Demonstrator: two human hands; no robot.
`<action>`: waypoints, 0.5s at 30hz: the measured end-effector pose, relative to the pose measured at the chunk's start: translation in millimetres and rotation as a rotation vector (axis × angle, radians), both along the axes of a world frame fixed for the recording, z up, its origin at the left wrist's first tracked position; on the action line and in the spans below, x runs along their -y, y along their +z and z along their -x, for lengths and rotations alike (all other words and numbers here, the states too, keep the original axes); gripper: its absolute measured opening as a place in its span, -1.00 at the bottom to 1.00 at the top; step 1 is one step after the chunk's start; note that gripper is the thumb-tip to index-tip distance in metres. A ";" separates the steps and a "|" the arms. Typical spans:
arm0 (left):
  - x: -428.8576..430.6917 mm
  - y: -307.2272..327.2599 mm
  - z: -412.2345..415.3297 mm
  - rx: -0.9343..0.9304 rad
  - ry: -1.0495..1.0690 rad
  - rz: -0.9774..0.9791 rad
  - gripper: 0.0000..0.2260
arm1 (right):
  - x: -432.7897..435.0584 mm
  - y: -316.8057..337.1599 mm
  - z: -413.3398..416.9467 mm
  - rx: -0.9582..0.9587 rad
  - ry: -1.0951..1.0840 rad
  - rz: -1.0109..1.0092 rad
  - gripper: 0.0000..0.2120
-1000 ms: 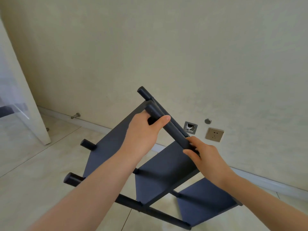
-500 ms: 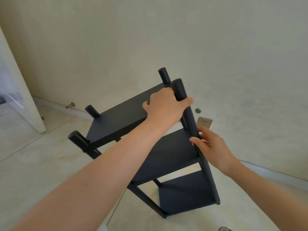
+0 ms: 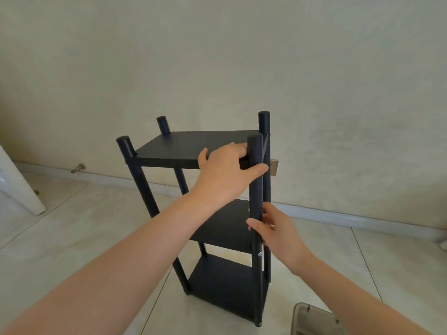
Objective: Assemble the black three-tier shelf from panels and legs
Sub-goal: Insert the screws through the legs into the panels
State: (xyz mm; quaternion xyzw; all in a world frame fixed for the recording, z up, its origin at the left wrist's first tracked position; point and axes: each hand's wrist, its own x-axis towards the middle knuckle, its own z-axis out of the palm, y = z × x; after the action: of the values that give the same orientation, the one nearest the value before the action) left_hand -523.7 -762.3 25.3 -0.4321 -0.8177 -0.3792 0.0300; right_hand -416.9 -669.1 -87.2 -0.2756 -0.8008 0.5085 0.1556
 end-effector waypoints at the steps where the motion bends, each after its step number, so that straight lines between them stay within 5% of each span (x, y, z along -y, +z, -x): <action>1: 2.8 -2.7 -0.3 -0.003 -0.005 -0.003 -0.93 | 2.5 -1.8 0.2 0.003 0.012 0.012 -0.68; 15: 59.9 -30.8 -8.6 -0.001 -0.043 -0.140 -0.72 | 32.0 -7.0 -7.0 0.069 0.248 0.074 -0.80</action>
State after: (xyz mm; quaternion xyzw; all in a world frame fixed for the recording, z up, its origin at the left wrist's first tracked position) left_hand -515.2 -822.1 -5.5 -0.4467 -0.7796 -0.4358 0.0525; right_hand -409.9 -701.2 -94.2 -0.1974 -0.8143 0.5432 0.0540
